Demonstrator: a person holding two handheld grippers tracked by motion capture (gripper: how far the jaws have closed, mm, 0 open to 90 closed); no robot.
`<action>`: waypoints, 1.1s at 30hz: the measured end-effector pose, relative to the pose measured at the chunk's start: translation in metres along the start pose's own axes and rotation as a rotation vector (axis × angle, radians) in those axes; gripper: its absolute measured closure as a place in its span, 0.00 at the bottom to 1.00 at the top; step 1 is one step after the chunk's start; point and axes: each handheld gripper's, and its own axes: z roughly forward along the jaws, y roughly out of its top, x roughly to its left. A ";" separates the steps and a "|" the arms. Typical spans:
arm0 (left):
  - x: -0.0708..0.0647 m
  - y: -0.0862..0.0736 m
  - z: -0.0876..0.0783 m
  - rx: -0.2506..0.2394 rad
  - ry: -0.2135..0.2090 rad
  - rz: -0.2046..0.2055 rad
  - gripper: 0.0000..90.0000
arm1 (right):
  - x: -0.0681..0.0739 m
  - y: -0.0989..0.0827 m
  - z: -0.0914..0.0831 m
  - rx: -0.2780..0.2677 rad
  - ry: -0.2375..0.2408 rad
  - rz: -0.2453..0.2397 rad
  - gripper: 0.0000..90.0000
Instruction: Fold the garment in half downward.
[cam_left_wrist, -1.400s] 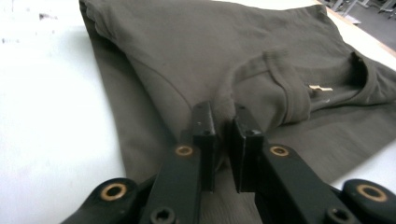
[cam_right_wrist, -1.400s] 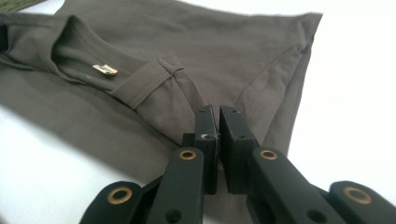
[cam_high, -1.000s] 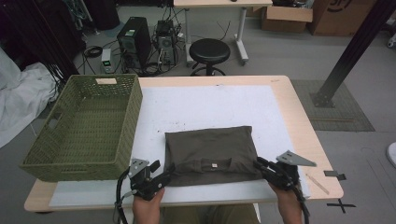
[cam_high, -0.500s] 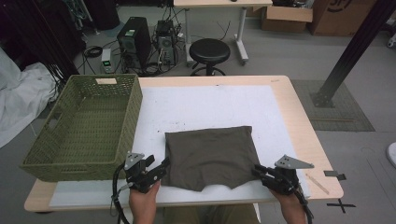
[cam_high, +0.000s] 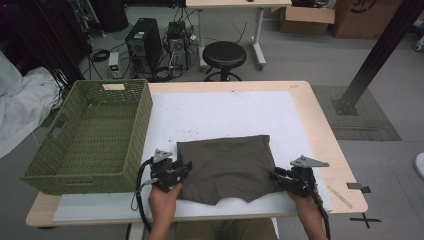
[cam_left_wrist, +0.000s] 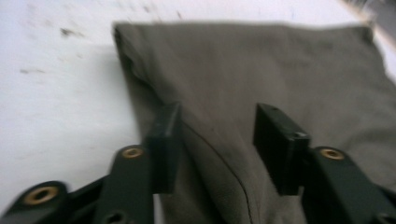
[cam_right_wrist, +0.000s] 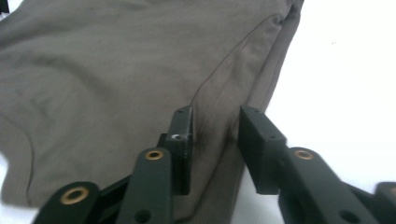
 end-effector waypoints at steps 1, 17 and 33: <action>0.000 -0.001 0.003 0.009 0.007 0.006 0.72 | 0.000 0.001 0.001 0.007 -0.001 0.003 0.81; 0.009 -0.001 -0.001 -0.114 0.071 -0.070 0.49 | -0.004 0.001 -0.005 -0.066 -0.040 0.023 0.71; 0.015 0.021 -0.027 -0.188 0.135 -0.036 0.18 | -0.049 0.009 -0.016 -0.197 -0.215 0.119 0.19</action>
